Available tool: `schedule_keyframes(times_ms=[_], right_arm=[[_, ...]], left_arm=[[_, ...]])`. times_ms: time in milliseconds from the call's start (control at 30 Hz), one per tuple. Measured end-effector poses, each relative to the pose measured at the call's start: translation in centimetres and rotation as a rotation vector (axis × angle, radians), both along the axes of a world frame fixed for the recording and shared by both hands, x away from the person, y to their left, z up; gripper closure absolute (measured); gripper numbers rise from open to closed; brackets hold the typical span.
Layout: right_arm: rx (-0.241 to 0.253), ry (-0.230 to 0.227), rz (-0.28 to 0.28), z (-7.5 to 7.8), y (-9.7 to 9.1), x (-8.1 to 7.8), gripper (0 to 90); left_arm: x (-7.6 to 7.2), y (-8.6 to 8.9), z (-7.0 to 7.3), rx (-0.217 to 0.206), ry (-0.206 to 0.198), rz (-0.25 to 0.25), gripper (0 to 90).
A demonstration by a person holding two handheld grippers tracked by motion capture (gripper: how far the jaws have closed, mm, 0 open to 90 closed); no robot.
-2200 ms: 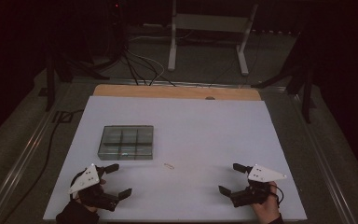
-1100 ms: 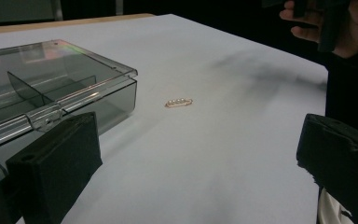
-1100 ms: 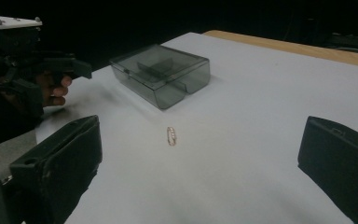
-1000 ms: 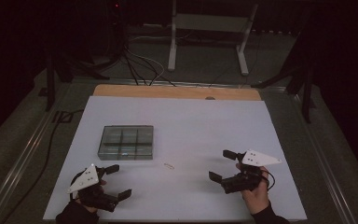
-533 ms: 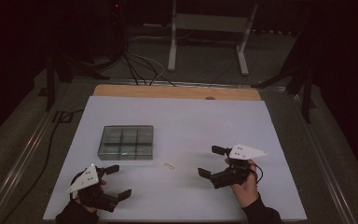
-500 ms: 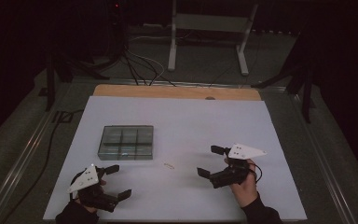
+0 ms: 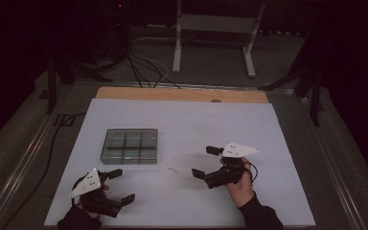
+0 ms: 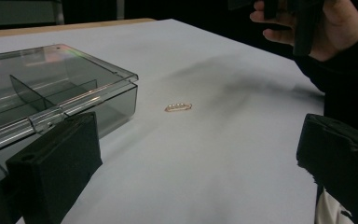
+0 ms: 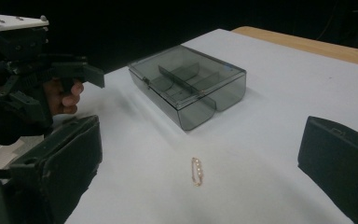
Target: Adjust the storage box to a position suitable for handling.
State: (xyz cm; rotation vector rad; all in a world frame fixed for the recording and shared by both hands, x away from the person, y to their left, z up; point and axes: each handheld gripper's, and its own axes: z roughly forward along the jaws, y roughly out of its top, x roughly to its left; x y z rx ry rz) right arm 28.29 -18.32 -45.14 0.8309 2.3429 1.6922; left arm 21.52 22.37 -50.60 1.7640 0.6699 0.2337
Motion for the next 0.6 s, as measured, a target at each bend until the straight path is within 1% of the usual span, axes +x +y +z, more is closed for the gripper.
schedule_keyframes(times_ms=[300,400,467,600], right_arm=[[-0.011,0.029,0.034,-0.7,1.8,0.8,0.0],[-0.024,0.036,0.047,-0.9,2.5,1.1,0.0],[-0.033,0.044,0.057,-1.1,2.9,1.3,0.0],[-0.056,0.054,0.062,-1.6,3.5,1.6,0.0]], left_arm=[[0.1,0.0,0.0,-0.004,0.005,-0.002,0.7],[0.0,-0.1,-0.1,0.0,0.006,-0.006,0.7],[0.0,0.0,0.0,-0.005,0.001,-0.005,0.7],[0.0,0.1,0.0,-0.003,0.005,-0.005,0.7]])
